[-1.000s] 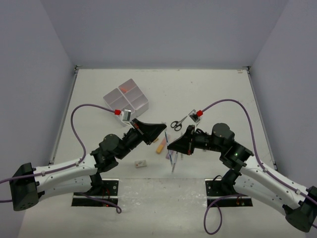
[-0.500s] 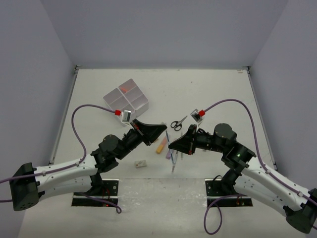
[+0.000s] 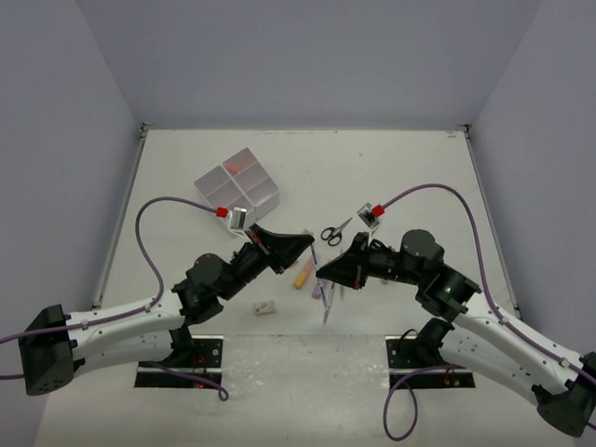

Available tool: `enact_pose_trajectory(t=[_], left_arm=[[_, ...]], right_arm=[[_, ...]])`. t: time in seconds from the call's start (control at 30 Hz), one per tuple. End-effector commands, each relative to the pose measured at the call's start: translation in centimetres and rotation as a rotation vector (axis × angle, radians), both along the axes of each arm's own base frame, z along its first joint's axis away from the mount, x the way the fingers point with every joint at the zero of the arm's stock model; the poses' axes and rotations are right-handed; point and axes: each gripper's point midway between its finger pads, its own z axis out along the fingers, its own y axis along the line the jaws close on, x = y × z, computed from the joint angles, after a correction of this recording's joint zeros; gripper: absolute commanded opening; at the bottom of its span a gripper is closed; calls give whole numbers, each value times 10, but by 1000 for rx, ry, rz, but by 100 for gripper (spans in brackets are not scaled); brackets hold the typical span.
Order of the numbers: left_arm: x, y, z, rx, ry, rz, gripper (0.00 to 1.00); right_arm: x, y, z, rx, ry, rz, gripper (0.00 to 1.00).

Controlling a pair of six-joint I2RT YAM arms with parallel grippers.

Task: Sort the stationery into containers
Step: Close the pen cap on the pen.

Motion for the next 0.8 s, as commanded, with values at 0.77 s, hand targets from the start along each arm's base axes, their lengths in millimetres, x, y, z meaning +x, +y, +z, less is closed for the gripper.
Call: enact_pose_trajectory(t=[0.77], left_arm=[[-1,-10,14,-63,-20,-32,18]], right_arm=[[23,5,81,203,-212,-94,0]])
